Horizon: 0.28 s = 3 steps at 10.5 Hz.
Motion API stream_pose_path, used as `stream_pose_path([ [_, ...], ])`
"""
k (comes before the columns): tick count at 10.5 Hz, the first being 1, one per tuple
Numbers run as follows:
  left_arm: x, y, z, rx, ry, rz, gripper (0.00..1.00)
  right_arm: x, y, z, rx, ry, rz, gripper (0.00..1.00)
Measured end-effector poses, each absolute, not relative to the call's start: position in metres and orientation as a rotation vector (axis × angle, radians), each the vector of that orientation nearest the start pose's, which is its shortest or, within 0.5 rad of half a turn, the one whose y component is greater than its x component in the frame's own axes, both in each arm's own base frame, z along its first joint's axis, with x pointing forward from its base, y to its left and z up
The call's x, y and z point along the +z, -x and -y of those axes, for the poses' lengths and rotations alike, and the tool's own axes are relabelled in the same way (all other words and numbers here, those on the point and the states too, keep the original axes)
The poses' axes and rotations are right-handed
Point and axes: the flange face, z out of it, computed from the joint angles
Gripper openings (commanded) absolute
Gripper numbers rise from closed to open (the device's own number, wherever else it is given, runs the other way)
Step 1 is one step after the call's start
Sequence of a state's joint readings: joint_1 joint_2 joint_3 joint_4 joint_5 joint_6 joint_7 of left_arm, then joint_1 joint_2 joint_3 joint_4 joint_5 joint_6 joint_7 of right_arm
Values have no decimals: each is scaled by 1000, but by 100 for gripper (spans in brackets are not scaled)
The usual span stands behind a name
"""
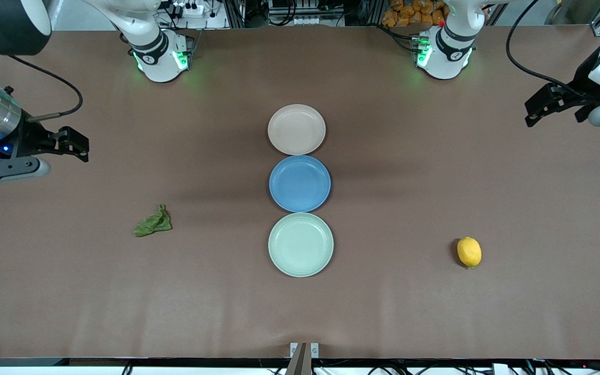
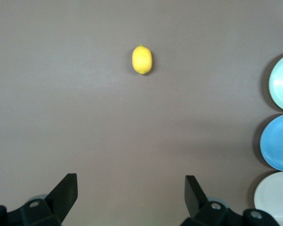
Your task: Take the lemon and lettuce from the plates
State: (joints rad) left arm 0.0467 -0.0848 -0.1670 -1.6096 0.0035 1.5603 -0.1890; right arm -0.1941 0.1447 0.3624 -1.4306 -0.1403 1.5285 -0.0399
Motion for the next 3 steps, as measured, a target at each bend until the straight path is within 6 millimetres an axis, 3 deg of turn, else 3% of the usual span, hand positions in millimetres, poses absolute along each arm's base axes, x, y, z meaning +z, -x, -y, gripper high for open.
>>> stream_pose_path([
  [3, 650, -523, 66, -54, 3130, 106, 100, 609, -589, -65, 52, 3217, 298, 100],
])
